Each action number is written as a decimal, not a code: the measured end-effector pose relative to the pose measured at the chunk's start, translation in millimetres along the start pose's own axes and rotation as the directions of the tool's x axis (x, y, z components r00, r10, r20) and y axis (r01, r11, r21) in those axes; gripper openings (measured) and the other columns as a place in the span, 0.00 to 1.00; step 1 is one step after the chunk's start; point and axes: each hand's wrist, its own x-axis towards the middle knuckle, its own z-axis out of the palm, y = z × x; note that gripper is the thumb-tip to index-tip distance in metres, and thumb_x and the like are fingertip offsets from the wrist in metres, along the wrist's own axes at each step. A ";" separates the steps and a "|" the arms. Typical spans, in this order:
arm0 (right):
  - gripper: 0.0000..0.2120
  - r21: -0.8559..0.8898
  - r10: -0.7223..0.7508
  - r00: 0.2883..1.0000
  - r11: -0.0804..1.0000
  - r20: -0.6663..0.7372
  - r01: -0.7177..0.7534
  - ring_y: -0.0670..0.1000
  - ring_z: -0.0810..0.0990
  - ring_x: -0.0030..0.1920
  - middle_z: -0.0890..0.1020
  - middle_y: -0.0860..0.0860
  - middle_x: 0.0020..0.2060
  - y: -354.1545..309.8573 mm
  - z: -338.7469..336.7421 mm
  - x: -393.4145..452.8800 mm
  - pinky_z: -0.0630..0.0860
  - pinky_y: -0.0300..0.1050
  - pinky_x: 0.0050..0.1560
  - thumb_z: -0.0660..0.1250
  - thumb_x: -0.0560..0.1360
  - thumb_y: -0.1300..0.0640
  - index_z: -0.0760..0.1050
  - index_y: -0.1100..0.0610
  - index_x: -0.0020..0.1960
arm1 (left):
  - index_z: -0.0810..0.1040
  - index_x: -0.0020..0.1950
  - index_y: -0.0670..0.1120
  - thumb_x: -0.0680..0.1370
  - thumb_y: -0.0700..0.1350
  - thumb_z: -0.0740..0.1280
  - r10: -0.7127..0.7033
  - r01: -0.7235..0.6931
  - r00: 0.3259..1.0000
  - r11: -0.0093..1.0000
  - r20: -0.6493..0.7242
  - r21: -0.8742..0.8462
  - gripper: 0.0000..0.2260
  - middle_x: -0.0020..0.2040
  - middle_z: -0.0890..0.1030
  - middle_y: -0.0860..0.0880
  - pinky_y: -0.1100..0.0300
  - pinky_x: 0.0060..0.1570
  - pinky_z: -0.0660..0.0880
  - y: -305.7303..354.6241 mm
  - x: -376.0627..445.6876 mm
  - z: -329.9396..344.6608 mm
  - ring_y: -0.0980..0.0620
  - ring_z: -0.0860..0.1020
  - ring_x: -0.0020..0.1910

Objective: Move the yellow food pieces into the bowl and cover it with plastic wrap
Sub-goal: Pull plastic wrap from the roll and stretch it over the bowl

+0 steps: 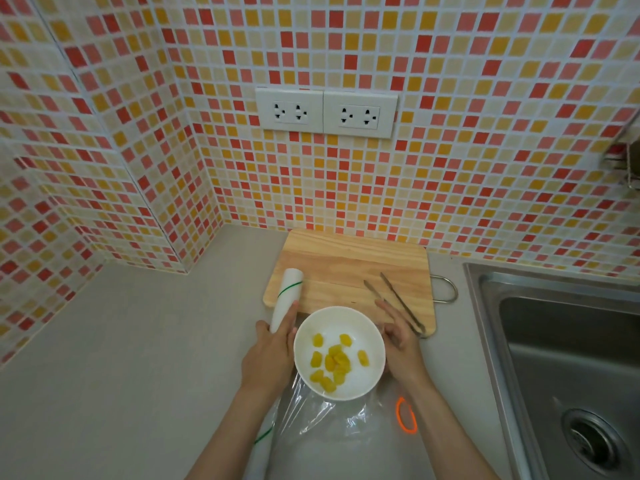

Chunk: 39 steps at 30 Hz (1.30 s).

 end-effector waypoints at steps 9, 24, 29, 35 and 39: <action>0.12 -0.046 0.164 0.978 0.986 0.126 -0.159 0.44 0.77 0.27 0.81 0.49 0.30 6.7 -1.9 0.5 0.70 0.34 0.21 0.56 0.79 0.64 0.79 0.58 0.48 | 0.50 0.72 0.70 0.80 0.58 0.46 0.003 -0.003 1.000 1.000 -0.007 0.006 0.20 0.49 0.63 0.49 0.56 0.39 0.69 -0.6 0.5 0.2 0.50 0.68 0.31; 0.23 -0.072 0.237 0.971 0.969 -0.029 -0.238 0.45 0.68 0.17 0.71 0.47 0.15 14.3 2.9 12.5 0.63 0.35 0.21 0.55 0.79 0.51 0.71 0.53 0.27 | 0.51 0.73 0.67 0.80 0.58 0.46 -0.016 0.016 1.000 1.000 0.025 0.010 0.20 0.49 0.63 0.47 0.51 0.44 0.72 4.3 -1.6 -3.4 0.44 0.70 0.36; 0.07 -0.252 0.199 0.980 0.950 0.031 -0.185 0.41 0.74 0.20 0.79 0.51 0.26 6.8 -2.3 14.2 0.68 0.36 0.20 0.61 0.75 0.65 0.78 0.62 0.45 | 0.50 0.73 0.67 0.80 0.58 0.45 -0.008 0.007 0.999 0.999 0.038 0.032 0.21 0.50 0.63 0.47 0.50 0.45 0.71 6.4 -2.2 -6.0 0.43 0.70 0.38; 0.07 -0.352 -0.082 0.951 0.935 -0.299 -0.030 0.59 0.79 0.48 0.82 0.61 0.47 -0.5 -2.5 -11.3 0.70 0.45 0.45 0.62 0.75 0.65 0.76 0.65 0.50 | 0.52 0.74 0.65 0.80 0.57 0.47 -0.016 0.015 1.000 0.999 0.016 0.046 0.21 0.50 0.62 0.47 0.50 0.45 0.71 6.1 -4.1 -3.1 0.43 0.70 0.37; 0.17 -0.078 -0.199 0.813 0.979 -0.547 0.187 0.45 0.75 0.58 0.77 0.50 0.57 -22.4 14.0 -48.0 0.68 0.30 0.54 0.54 0.79 0.52 0.72 0.58 0.63 | 0.52 0.74 0.65 0.80 0.56 0.47 -0.022 0.022 1.000 0.998 0.009 0.053 0.21 0.49 0.62 0.47 0.52 0.42 0.68 4.9 -5.3 1.4 0.43 0.70 0.36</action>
